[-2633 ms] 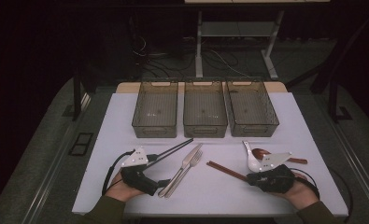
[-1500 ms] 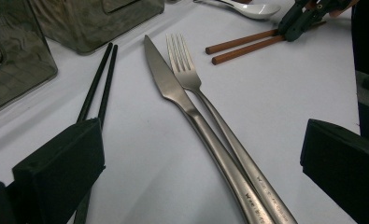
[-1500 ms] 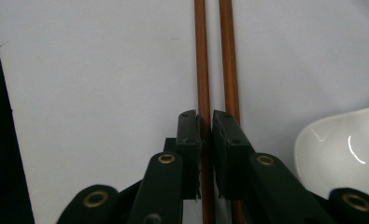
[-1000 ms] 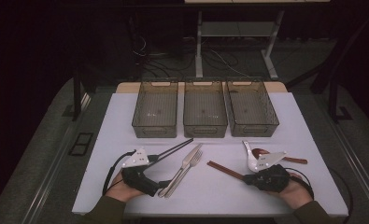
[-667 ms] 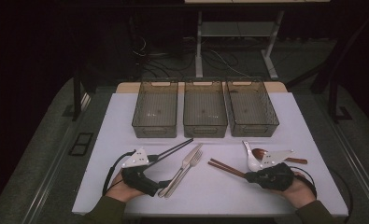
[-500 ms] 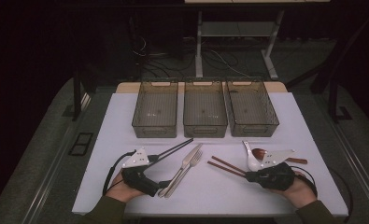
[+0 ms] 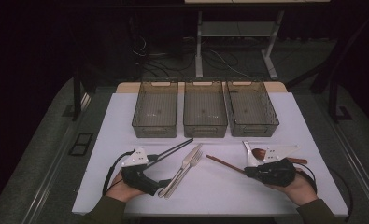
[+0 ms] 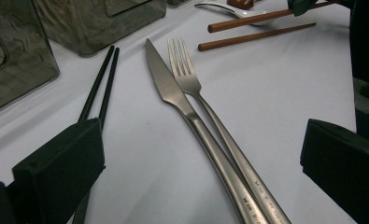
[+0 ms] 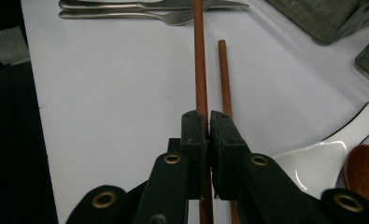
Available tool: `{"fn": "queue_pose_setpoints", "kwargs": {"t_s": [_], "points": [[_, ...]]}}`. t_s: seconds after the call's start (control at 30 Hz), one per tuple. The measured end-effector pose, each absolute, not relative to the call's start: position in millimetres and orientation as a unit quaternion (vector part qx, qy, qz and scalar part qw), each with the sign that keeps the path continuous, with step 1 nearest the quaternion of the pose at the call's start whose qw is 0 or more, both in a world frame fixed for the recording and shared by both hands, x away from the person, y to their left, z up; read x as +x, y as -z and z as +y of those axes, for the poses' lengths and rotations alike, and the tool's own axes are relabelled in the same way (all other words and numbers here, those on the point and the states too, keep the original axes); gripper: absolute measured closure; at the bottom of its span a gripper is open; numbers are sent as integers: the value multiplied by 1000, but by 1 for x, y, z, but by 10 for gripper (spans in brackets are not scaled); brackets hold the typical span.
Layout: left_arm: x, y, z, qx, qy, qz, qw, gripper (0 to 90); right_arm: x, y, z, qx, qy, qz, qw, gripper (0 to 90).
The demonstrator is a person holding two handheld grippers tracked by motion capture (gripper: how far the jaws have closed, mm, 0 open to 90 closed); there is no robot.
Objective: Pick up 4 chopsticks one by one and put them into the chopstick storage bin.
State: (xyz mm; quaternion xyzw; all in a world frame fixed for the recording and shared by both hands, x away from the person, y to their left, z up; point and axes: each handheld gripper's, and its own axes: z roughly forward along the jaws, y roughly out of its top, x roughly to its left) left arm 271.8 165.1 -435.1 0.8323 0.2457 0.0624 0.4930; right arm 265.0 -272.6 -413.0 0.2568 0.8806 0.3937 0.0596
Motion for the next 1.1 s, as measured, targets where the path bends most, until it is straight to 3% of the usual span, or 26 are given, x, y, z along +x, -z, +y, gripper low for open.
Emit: {"fn": "queue_pose_setpoints", "kwargs": {"t_s": [1.1], "points": [[272,437,160,833,-53,257,487,0,315,378,-245,286,-437,848,87,848]]}}
